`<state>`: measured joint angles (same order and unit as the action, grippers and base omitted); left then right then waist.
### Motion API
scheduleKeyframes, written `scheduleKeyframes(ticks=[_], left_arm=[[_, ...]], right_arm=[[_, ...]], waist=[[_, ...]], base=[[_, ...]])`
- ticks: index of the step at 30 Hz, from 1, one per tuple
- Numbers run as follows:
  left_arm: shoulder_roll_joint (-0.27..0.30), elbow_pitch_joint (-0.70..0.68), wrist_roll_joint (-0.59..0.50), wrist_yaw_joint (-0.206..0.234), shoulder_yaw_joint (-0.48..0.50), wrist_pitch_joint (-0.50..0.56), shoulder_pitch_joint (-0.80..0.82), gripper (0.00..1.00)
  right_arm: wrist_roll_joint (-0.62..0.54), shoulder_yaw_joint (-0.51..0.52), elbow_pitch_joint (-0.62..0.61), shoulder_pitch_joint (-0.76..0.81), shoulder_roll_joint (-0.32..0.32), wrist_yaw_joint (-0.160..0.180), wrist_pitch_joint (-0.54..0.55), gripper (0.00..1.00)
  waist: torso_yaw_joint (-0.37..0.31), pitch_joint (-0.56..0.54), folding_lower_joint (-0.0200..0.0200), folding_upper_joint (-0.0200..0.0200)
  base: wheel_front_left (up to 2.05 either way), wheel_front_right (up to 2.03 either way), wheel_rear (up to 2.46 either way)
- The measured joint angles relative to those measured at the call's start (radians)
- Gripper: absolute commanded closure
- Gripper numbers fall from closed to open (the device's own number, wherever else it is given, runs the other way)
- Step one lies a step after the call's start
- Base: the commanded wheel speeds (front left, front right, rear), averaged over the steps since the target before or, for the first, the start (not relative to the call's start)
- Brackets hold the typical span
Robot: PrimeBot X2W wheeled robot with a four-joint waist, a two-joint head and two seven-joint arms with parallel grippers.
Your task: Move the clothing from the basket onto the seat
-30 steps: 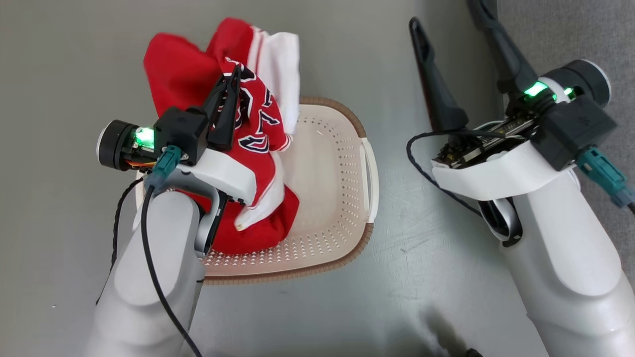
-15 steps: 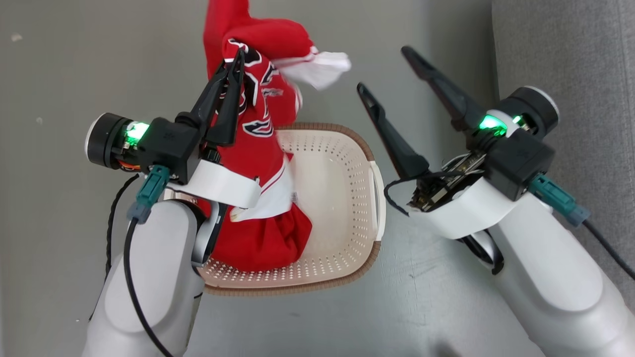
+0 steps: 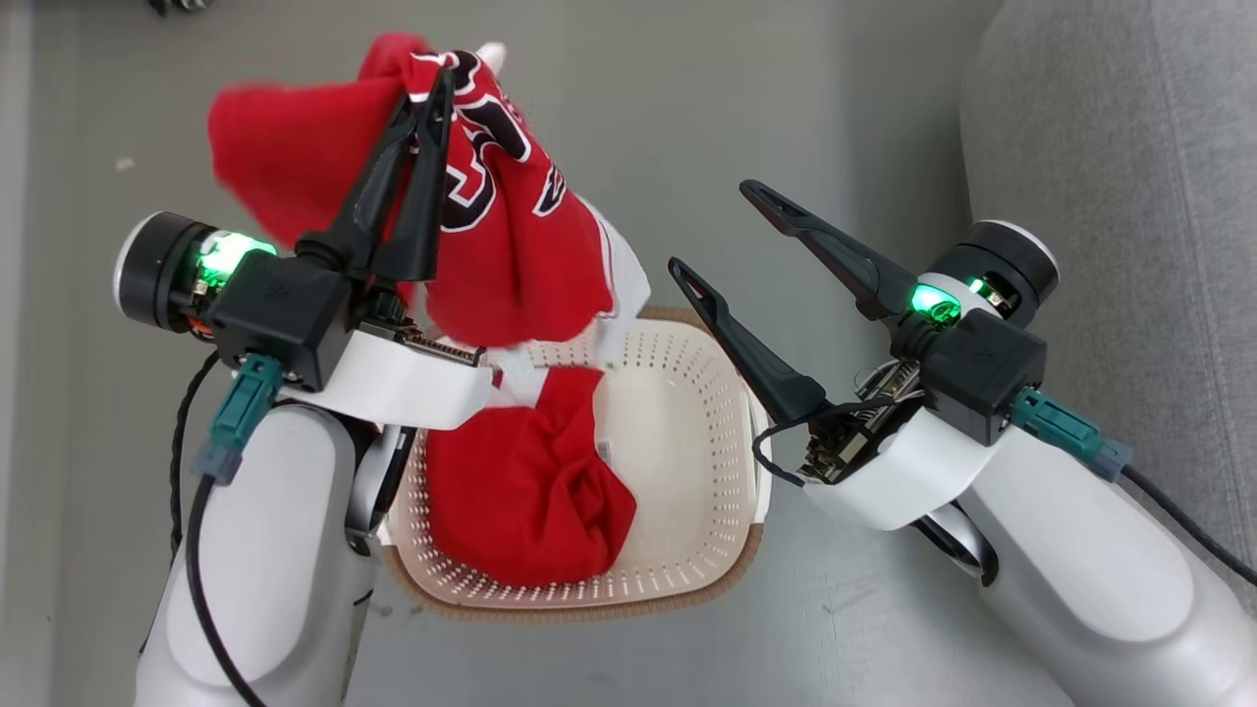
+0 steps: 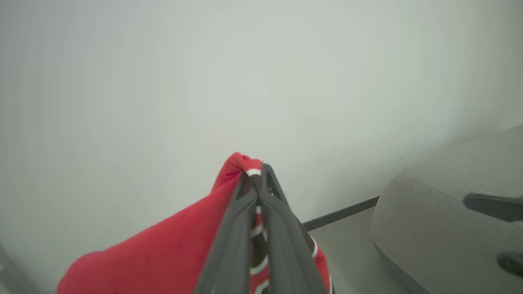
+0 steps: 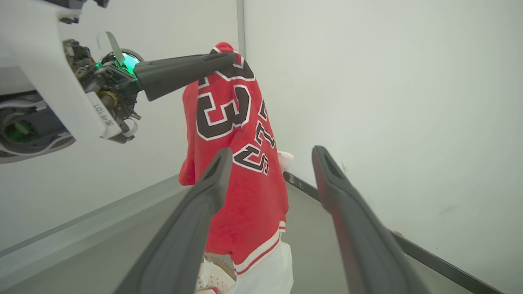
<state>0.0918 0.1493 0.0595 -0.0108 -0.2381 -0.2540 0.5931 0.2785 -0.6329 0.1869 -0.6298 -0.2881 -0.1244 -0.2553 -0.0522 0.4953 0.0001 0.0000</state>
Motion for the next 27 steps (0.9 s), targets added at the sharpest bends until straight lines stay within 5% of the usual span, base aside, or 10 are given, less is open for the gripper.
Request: scheduleKeyframes(ticks=[27], left_arm=[[0.051,-0.037,0.029,-0.081,-0.054,-0.002,-0.121,1.00]], right_arm=[[0.176,-0.132,-0.027,0.114,-0.089,0.000,0.037,0.00]], waist=[[0.068,-0.265,-0.0001,0.0000]], base=[[0.00,0.00,0.00]])
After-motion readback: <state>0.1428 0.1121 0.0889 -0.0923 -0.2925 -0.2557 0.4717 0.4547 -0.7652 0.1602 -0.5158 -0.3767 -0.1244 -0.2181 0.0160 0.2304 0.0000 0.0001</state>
